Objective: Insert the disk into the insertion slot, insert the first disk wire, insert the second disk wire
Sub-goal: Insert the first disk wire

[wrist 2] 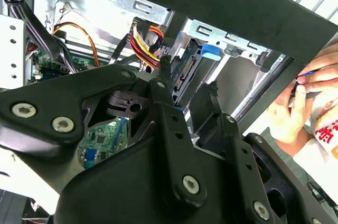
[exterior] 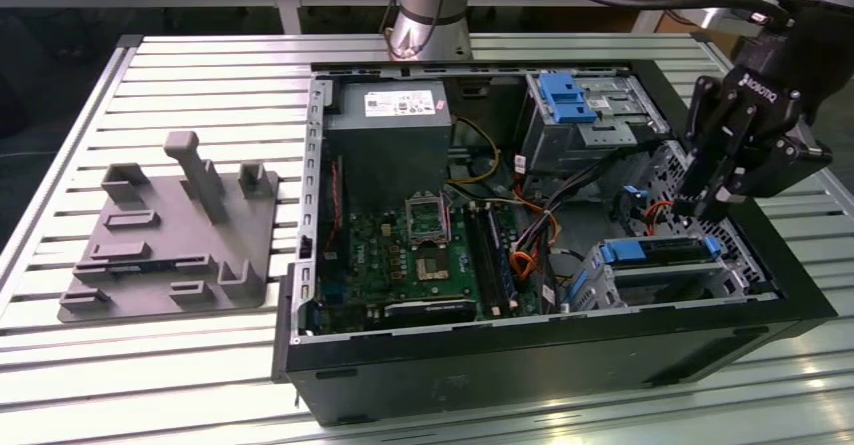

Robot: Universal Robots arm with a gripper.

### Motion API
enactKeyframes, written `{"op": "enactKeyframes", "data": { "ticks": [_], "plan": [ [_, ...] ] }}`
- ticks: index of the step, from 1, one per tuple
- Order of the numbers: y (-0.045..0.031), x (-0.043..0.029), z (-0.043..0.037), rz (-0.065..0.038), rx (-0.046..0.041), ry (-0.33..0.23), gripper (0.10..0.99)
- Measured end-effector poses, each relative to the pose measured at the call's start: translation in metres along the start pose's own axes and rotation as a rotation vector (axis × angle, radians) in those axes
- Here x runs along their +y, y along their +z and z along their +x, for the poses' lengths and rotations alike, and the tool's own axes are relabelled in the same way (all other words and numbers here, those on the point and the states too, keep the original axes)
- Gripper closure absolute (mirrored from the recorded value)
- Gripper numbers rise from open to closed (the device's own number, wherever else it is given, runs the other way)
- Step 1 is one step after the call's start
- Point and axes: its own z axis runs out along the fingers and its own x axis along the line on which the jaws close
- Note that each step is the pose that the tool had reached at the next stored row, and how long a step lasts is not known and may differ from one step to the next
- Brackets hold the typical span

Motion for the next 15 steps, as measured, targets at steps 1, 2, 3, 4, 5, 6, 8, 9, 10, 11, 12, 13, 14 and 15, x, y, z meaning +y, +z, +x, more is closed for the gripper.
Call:
{"op": "enactKeyframes", "data": {
  "ticks": [1, 2, 3, 4, 5, 6, 8, 9, 10, 11, 12, 13, 14, 15],
  "plan": [
    [0.0005, -0.0001, -0.0002, 0.0, -0.0001, 0.0, 0.663],
    [0.0007, -0.0001, -0.0003, 0.0, 0.0, 0.0, 0.663],
    [0.001, -0.0001, -0.0006, 0.0, -0.0002, 0.0, 0.663],
    [0.0011, 0.0, -0.001, 0.0, -0.0002, 0.0, 0.678],
    [0.0011, 0.0001, -0.0015, 0.0, -0.0001, 0.0, 0.678],
    [0.0011, 0.0002, -0.0021, 0.0, -0.0001, 0.0, 0.678],
    [0.0013, 0.0003, -0.0031, 0.0, -0.0002, 0.0, 0.749],
    [0.0015, 0.0004, -0.0035, 0.0, -0.0003, -0.001, 0.749],
    [0.0018, 0.0004, -0.0037, 0.0, -0.0002, -0.001, 0.749],
    [0.0021, 0.0004, -0.0039, 0.0, -0.0003, -0.002, 0.749],
    [0.0022, 0.0003, -0.0041, 0.0, -0.0001, -0.002, 0.749],
    [0.0023, 0.0003, -0.0042, 0.001, -0.0001, -0.002, 0.749],
    [0.0025, 0.0003, -0.0042, 0.001, -0.0003, -0.003, 0.749],
    [0.0027, 0.0003, -0.0043, 0.001, -0.0008, -0.003, 0.749]
  ]
}}
